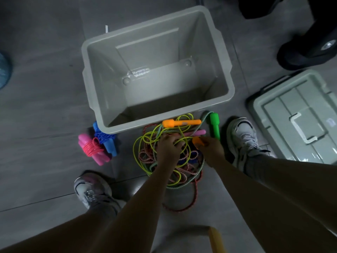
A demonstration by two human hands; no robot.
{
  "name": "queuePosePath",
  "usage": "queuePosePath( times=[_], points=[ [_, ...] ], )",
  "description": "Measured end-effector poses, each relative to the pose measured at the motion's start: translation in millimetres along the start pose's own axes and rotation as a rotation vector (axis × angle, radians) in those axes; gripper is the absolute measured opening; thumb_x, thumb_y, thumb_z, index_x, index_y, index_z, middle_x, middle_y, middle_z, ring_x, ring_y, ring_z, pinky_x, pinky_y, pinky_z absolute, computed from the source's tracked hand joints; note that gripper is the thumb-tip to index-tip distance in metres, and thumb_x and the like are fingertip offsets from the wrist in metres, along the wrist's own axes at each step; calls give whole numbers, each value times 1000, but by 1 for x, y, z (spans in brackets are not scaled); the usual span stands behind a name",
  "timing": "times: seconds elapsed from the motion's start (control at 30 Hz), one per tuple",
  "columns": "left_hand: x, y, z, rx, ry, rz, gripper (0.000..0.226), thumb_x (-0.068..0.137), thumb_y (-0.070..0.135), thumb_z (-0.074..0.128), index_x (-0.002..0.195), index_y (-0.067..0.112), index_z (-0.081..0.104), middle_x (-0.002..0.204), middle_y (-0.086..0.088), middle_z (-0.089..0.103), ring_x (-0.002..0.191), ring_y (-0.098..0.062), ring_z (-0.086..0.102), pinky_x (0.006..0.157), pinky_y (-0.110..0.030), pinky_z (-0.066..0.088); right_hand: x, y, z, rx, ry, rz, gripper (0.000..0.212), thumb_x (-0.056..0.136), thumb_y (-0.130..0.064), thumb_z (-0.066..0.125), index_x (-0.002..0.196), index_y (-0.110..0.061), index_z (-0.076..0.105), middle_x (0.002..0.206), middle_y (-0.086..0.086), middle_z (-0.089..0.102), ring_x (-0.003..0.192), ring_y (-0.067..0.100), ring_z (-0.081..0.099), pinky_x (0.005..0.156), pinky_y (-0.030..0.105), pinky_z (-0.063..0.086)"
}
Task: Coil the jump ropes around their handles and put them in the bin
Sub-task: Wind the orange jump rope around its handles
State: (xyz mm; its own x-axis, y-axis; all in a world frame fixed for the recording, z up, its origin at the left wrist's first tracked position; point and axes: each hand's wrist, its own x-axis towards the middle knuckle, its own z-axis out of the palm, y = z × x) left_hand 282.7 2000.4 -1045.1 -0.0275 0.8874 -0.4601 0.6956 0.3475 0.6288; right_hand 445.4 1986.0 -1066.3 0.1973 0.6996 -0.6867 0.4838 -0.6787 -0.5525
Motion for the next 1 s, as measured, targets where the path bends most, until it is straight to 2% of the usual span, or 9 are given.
queuePosePath(
  times=[0.13,0.27,0.33,0.43,0.53,0.6,0.77,0.93,1.0],
  points=[
    [7,-1,1,-61,56,3,22,83,30,68,97,14,74,94,-2,71,89,-16,64,78,-30,51,0,-12,-1,49,6,-5,26,81,-31,71,101,-15,72,93,11,71,87,27,66,81,43,53],
    [4,9,-13,-178,83,19,18,89,25,65,83,9,72,70,-4,66,67,-15,59,61,-22,40,-3,-31,-6,31,-135,-8,30,90,-34,59,114,-17,64,101,6,66,95,24,61,80,32,47],
    [-2,19,-25,-258,6,-105,22,93,32,59,87,12,66,72,-1,61,70,-15,56,62,-25,38,-9,-41,-10,27,-177,-38,30,92,-34,57,118,-19,59,98,3,61,91,22,59,75,27,42],
    [-14,35,-46,-399,-63,-197,22,97,36,50,93,19,62,76,5,60,72,-11,57,63,-22,44,-25,-59,-19,144,-199,-134,29,90,-37,59,114,-21,60,104,7,64,97,24,61,83,37,49],
    [-31,53,-69,-465,-45,-227,28,97,37,49,80,19,62,65,3,57,59,-10,53,52,-16,43,-49,-84,-33,228,-240,-235,20,93,-24,57,110,-14,62,99,6,66,89,13,60,81,31,48],
    [-45,63,-84,-434,-16,-183,34,96,41,49,73,21,65,61,2,58,54,-9,50,53,-22,40,-69,-102,-44,304,-267,-257,14,93,-20,59,105,-16,61,91,1,66,77,7,59,73,24,47],
    [-84,102,-131,-548,119,-106,34,96,37,52,69,21,65,61,11,62,58,-2,53,60,-22,42,-127,-145,-73,504,-350,-298,14,92,-18,59,104,-11,60,76,10,64,57,16,60,59,31,49],
    [-125,153,-198,-533,142,24,36,95,40,51,68,20,65,67,8,58,66,-8,51,68,-26,40,-193,-200,-109,610,-421,-397,10,96,-17,51,104,-12,53,79,10,59,64,19,59,56,27,51],
    [-138,169,-223,-449,137,53,38,95,47,48,71,23,65,82,3,62,81,-13,55,74,-27,43,-214,-220,-124,568,-419,-474,5,97,-18,49,100,-16,52,83,6,61,69,17,63,62,26,54]
  ],
)
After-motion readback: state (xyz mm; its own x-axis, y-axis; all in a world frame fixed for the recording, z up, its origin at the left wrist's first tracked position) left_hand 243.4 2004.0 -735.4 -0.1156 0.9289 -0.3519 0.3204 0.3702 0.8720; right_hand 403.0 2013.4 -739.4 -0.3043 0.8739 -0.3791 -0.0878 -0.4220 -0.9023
